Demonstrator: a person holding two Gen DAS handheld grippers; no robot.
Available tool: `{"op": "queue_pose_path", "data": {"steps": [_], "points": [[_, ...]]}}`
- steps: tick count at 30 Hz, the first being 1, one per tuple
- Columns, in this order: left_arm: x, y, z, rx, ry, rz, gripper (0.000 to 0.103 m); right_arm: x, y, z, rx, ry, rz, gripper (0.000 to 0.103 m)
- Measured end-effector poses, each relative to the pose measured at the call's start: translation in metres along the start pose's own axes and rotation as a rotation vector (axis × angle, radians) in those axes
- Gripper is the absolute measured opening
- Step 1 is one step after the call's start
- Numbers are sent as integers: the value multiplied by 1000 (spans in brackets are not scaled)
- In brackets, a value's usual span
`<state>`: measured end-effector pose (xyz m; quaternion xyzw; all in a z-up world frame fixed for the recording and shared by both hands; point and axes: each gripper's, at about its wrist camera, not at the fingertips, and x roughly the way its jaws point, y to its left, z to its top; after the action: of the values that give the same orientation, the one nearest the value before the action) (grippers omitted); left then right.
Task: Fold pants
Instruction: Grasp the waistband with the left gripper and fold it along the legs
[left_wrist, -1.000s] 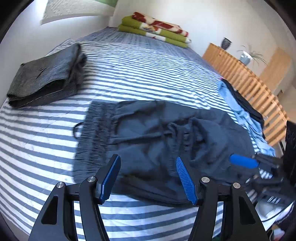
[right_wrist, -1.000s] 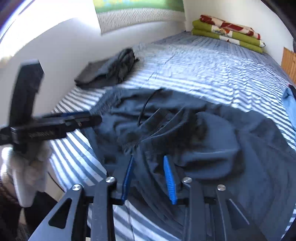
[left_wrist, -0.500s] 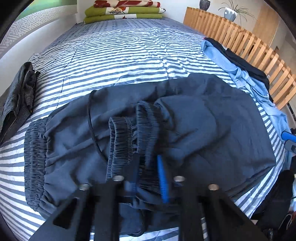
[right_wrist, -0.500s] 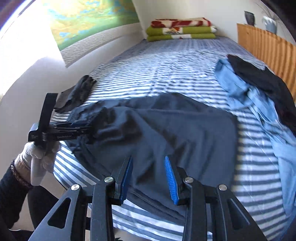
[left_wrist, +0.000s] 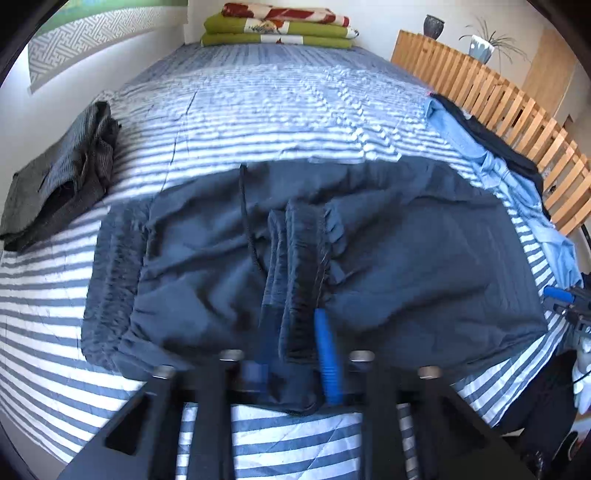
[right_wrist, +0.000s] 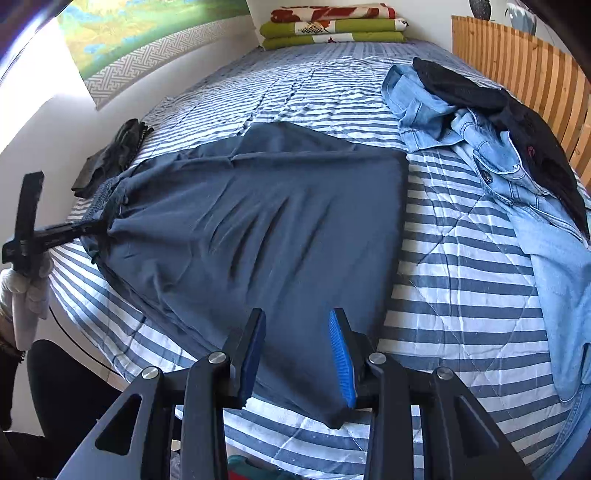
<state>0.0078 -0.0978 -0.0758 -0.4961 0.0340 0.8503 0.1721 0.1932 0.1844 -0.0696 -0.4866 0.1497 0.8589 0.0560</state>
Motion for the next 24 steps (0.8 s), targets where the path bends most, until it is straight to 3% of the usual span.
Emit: {"op": "queue_pose_path", "data": {"steps": [1,3,6,11,12,16,24], "points": [[-2,1,3,-1,-22,-7,89,0,0,0,-3,1,-5,32],[2,1,14,5,-39,2,91,1,-1,0,-5,3,-10,32],[26,3,28,5,14,-9,88,2,-2,1,-6,6,-20,32],[68,9,33,-19,110,-21,59,4,-3,-1,-6,6,-40,32],[73,12,32,-42,121,-39,48,4,-4,-2,-4,6,-46,32],[64,14,30,-74,80,-36,24,6,-10,-3,5,13,-62,32],[24,7,35,-40,9,-25,15,0,-23,-7,14,11,-94,32]]}}
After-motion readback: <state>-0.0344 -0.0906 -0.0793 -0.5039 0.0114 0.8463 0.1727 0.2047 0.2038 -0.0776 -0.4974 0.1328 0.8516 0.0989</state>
